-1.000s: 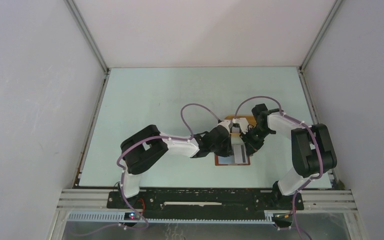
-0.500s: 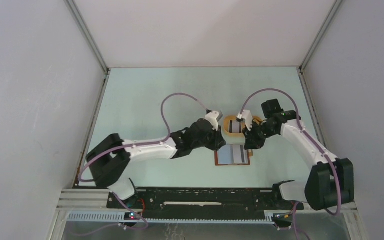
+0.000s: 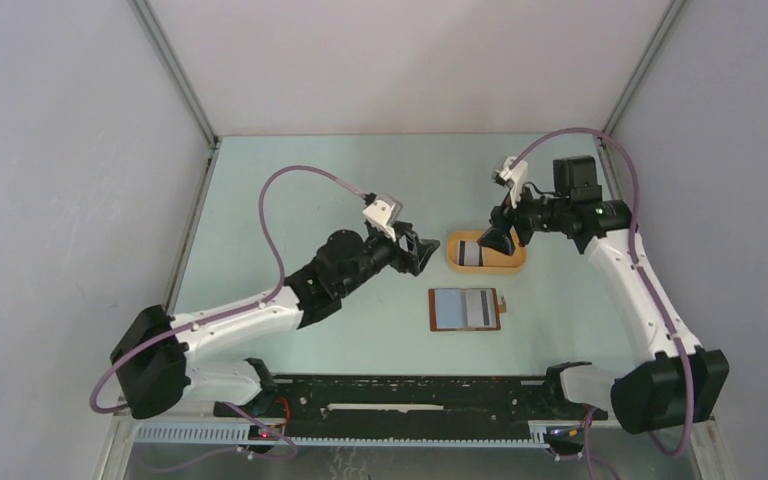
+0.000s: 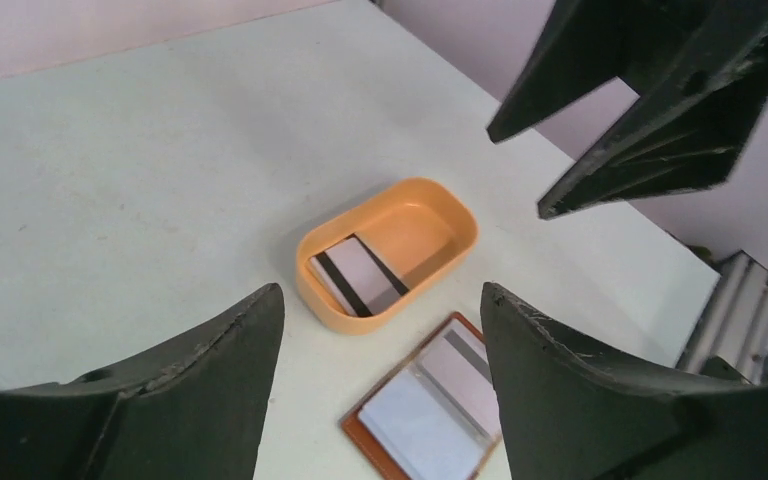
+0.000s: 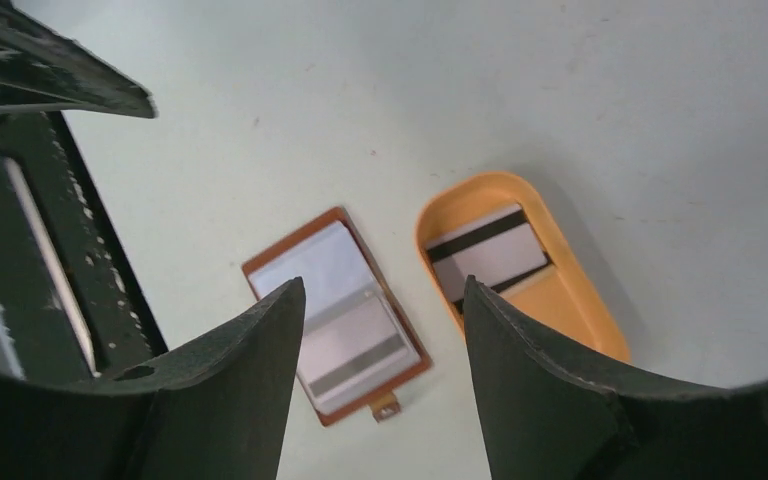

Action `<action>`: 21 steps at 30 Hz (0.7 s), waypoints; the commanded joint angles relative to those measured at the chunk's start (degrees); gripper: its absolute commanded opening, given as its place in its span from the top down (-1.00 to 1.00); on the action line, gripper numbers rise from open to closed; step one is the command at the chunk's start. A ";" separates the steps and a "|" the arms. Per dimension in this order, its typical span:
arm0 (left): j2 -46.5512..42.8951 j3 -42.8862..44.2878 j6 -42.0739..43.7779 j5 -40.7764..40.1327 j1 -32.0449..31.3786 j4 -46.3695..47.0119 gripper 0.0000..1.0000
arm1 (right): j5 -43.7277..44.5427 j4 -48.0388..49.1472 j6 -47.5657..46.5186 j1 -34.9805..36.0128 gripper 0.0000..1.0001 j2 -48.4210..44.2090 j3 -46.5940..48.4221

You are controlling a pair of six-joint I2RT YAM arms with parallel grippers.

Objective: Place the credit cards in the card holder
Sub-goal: Insert the credit card into the card holder.

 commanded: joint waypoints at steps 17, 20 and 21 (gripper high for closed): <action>35.84 6.98 -18.81 23.56 14.52 21.70 -0.60 | 7.53 29.10 44.39 -5.44 -0.35 22.62 -7.23; 37.72 8.08 -18.60 22.98 14.16 21.30 -0.59 | 7.83 29.37 46.02 -5.44 -0.34 26.70 -6.51; 38.11 8.56 -18.07 22.64 13.97 20.51 -0.59 | 7.91 29.27 46.18 -5.44 -0.33 27.82 -6.23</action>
